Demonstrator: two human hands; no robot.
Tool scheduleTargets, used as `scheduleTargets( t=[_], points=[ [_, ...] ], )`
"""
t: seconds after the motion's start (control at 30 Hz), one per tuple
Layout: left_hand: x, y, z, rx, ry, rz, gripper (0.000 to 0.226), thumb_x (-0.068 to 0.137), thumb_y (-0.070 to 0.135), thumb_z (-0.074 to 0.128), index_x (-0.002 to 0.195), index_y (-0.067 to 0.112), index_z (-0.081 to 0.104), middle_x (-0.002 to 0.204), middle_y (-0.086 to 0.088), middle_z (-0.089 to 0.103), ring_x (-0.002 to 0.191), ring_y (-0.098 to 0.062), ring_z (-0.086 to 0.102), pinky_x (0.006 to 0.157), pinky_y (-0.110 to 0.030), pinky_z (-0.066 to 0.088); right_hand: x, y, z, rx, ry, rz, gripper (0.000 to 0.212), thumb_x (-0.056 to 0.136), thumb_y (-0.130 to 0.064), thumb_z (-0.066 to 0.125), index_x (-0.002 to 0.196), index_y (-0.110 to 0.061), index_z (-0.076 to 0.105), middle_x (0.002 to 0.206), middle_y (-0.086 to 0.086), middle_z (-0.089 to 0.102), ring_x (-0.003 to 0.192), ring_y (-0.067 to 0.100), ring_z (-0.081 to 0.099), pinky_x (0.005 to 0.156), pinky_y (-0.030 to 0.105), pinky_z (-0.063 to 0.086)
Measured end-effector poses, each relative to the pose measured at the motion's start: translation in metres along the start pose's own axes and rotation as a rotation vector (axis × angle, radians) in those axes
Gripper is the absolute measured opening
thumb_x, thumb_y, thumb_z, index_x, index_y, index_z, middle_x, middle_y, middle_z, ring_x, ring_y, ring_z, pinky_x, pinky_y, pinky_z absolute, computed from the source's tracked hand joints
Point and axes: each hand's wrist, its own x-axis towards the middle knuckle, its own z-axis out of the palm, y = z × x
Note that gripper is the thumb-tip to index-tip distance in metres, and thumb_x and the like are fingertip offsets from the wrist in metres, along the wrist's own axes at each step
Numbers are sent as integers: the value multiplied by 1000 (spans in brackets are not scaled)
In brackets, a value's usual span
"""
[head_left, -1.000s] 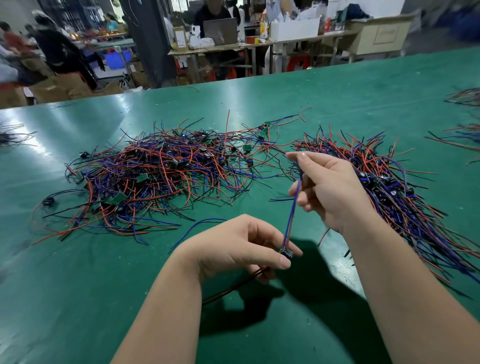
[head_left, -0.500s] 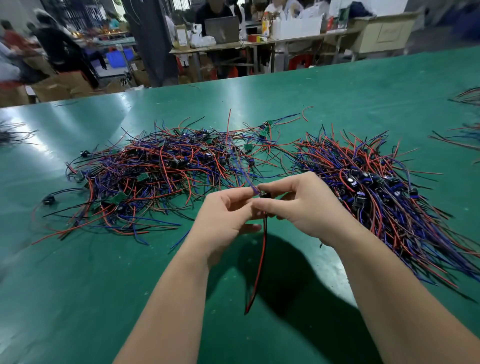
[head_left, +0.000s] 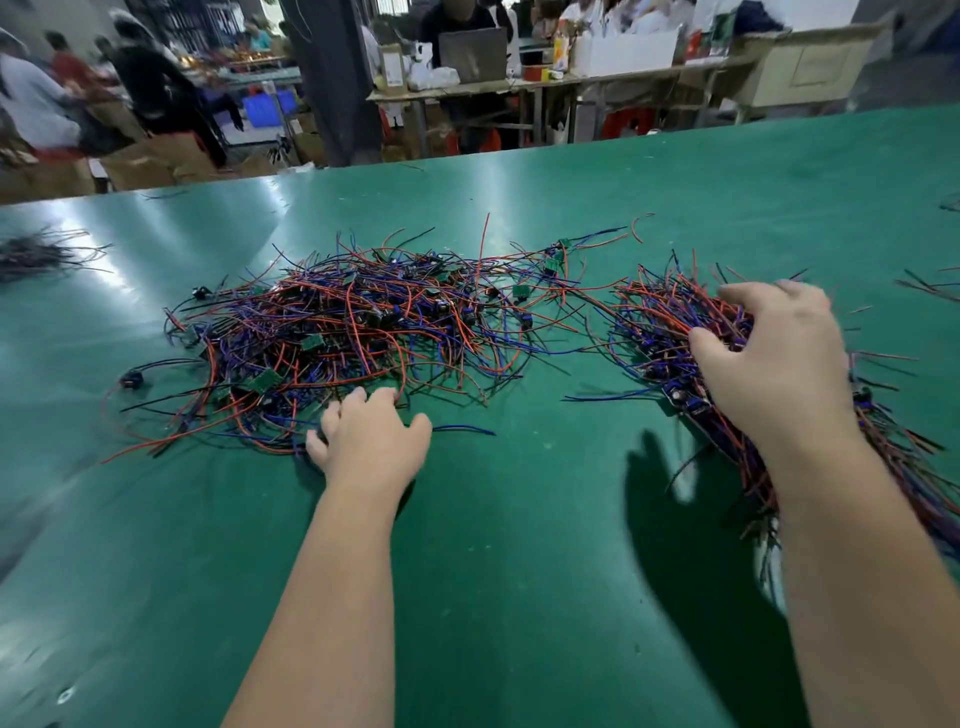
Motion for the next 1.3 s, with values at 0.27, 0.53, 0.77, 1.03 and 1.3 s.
scheduleTargets(
  t=[0.27,0.53,0.77,1.03,1.3],
  points=[
    [2,-4,-2,-110,138,30,57,72,77,53,100,31,72,108,0,64,115,-31,45,93,-41,43,-12,-15,12,91,-79,-131,35,86,-24,62,121,-21,62,127,9,46,119,22,44,106,40,33],
    [-4,3,-9,-468,154,222,25,93,35,52,91,19,71,78,5,67,75,-15,59,66,-26,39,-15,-18,19,180,-63,-226,29,86,-16,63,115,-15,66,119,10,51,84,2,33,74,6,22],
    [23,2,-34,-192,366,-18,61,79,28,63,136,22,40,138,-13,40,125,-34,36,101,-45,33,-17,-21,22,158,-79,-285,28,85,-15,63,112,-14,66,116,10,54,108,20,49,80,9,22],
    [82,-30,-47,175,7,-59,125,59,72,73,150,32,-2,156,-22,8,140,-47,14,110,-62,17,-16,-19,28,189,-122,-303,28,86,-14,62,113,-14,66,107,3,50,90,10,42,78,9,24],
    [81,-60,-38,190,130,99,79,74,65,61,137,25,36,128,-17,45,119,-40,43,96,-51,40,-17,-19,33,192,-150,-299,27,86,-14,62,113,-14,66,105,2,51,91,12,44,81,14,27]
  ],
)
